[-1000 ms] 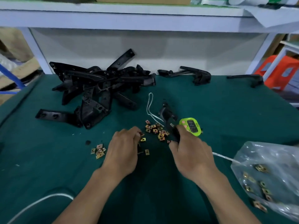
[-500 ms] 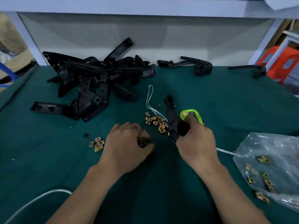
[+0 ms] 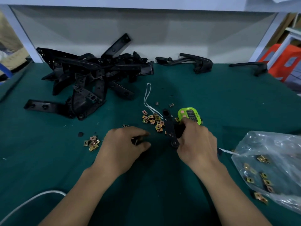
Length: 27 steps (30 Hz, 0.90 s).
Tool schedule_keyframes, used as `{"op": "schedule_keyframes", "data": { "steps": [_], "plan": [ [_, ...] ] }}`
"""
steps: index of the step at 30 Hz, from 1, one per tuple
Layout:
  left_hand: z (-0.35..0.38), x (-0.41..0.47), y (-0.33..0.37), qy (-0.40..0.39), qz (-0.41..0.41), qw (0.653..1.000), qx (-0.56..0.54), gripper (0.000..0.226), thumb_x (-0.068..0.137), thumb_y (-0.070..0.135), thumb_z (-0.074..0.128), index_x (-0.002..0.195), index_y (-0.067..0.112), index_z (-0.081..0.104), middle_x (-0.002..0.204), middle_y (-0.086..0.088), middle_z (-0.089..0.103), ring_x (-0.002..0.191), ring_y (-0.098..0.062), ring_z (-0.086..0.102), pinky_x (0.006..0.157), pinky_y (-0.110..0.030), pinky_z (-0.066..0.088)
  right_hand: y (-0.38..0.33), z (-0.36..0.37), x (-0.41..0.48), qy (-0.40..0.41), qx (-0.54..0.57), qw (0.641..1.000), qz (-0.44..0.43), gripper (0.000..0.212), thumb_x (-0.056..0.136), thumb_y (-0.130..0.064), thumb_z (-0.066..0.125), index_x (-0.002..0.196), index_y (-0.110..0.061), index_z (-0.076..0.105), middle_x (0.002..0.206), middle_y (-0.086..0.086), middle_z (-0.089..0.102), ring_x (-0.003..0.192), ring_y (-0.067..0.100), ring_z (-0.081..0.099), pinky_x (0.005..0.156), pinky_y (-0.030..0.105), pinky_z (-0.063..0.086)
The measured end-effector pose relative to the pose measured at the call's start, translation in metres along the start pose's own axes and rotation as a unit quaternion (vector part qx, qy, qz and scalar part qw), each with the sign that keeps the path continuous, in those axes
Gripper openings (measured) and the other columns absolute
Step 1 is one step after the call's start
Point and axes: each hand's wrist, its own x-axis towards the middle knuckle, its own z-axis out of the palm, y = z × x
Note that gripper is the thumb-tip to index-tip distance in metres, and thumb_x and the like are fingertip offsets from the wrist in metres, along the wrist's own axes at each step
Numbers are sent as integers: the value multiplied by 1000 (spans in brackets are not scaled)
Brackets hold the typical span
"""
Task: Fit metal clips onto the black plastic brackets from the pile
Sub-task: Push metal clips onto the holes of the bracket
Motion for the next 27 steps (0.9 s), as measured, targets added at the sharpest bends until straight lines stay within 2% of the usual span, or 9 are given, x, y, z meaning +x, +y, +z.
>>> {"op": "schedule_keyframes", "data": {
  "steps": [2,4,6,9,14,18,21,23,27],
  "plan": [
    [-7,1,-2,-8,-6,996,94,25,67,52,84,90,48,75,87,29,65,88,3,55,74,-28,46,1,0,1,-9,-5,1000,12,13,84,-30,61,87,-26,49,63,-6,39,65,31,41,63,34,35],
    [-11,3,-3,-39,-18,990,138,22,67,55,83,86,51,73,87,27,61,92,3,48,70,-26,40,3,0,3,-11,-7,1000,21,17,84,-27,57,75,-23,43,61,-5,38,60,29,38,62,34,34],
    [-13,3,-2,-73,-50,991,100,15,71,49,84,82,52,73,86,21,60,89,-1,52,72,-27,42,4,2,4,-4,-8,1000,25,21,86,-29,56,71,-21,44,61,-3,43,57,29,39,60,34,35],
    [-11,2,-1,-79,-64,993,68,13,77,42,83,81,50,75,86,18,59,85,-5,57,78,-30,47,4,6,5,2,-12,1000,27,19,89,-34,57,77,-21,55,65,0,53,61,33,48,60,33,40],
    [-7,1,-3,-75,-36,994,75,7,81,44,77,88,45,75,84,20,61,86,-1,54,80,-28,47,3,8,6,-2,-32,999,19,11,88,-31,57,84,-22,61,68,0,54,65,35,49,62,34,42],
    [0,0,-1,-49,-11,995,85,10,93,34,66,90,36,75,80,24,57,87,0,49,75,-27,40,1,5,4,-7,-33,999,9,10,89,-30,55,85,-23,61,73,4,60,66,35,51,63,34,44],
    [5,-1,4,-26,-54,998,-36,24,97,30,61,76,36,69,74,16,66,73,-3,59,64,-25,44,1,-2,2,-5,-51,999,4,8,85,-27,56,82,-20,57,65,1,51,63,35,47,61,33,39],
    [5,-2,11,-26,-98,987,-127,29,96,32,60,69,30,70,66,11,68,54,-2,53,51,-20,41,1,-6,1,2,-65,998,-1,5,82,-25,55,80,-21,53,60,-2,41,60,33,42,60,33,35],
    [1,-4,25,-50,-171,927,-331,33,95,28,57,67,14,67,62,-5,70,46,-14,48,43,-22,36,-2,-10,1,21,-93,995,-6,9,79,-21,60,85,-26,56,58,-5,35,56,29,36,59,33,33]
  ]
}}
